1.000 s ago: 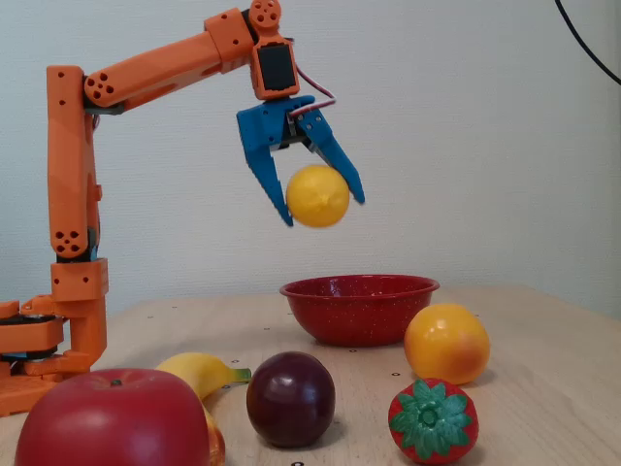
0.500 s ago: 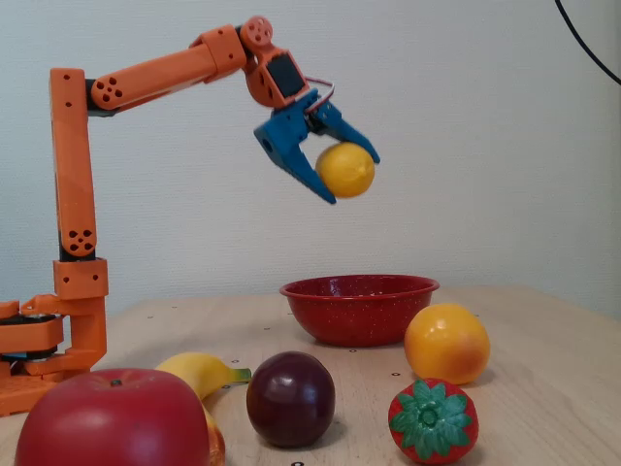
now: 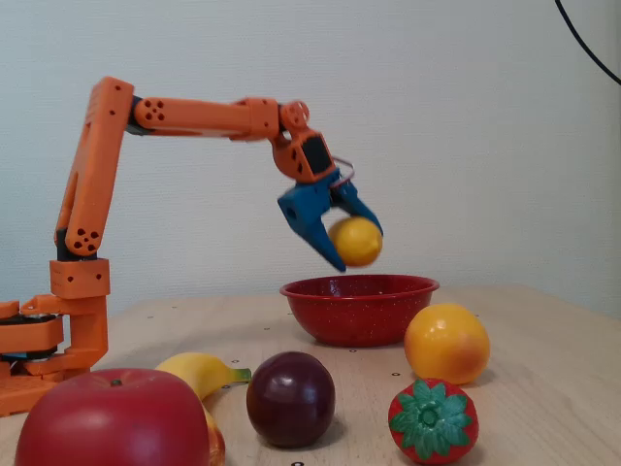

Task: Put the lemon in the red bowl.

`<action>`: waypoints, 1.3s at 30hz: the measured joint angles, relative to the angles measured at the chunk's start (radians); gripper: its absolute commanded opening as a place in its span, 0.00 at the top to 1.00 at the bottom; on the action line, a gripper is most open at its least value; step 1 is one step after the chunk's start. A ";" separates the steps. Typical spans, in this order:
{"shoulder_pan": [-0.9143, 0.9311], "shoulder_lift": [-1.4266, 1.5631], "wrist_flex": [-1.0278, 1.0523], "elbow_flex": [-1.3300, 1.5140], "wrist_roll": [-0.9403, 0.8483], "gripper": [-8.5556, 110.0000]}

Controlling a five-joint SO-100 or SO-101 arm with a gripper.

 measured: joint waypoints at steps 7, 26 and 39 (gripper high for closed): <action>-0.002 -0.130 -0.005 -0.008 0.002 0.92; -0.017 -0.167 0.192 -0.121 -0.069 0.71; -0.176 0.261 0.196 0.112 -0.095 0.93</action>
